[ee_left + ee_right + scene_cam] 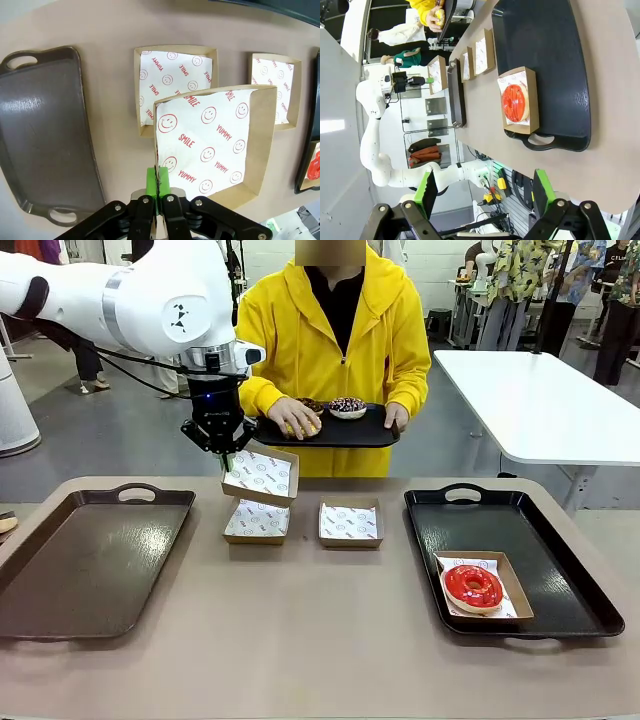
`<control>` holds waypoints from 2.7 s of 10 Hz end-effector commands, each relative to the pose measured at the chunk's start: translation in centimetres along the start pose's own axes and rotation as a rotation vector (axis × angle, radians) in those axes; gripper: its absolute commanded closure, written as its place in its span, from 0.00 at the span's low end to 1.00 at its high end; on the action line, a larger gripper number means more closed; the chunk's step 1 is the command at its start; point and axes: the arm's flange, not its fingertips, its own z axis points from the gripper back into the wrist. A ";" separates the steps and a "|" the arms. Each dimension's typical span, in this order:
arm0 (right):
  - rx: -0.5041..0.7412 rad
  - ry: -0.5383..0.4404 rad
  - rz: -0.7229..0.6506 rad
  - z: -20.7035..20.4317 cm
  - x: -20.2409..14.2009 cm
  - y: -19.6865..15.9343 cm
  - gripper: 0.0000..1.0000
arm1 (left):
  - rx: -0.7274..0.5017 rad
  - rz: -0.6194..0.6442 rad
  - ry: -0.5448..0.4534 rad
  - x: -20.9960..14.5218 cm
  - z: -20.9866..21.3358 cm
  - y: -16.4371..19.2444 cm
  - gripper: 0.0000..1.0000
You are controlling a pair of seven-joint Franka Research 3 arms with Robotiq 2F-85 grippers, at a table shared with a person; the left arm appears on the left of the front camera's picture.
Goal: Individually package the donuts and arrange them on the tray.
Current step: Place the picked Paper togo box on the Handle tray while simultaneously picking up another Paper togo box from the table with the other hand.
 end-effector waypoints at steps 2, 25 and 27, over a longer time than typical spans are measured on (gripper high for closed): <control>0.013 -0.004 -0.007 0.1 0.0 0.1 0.00 | 0.003 0.006 0.001 -0.2 0.0 0.0 1.00; -0.172 0.043 0.029 -3.3 4.2 7.4 0.00 | -0.021 -0.004 0.005 -2.0 2.0 3.0 0.99; -0.285 0.057 0.085 -7.6 5.8 15.5 0.00 | -0.038 -0.045 0.000 -5.7 4.2 7.4 0.99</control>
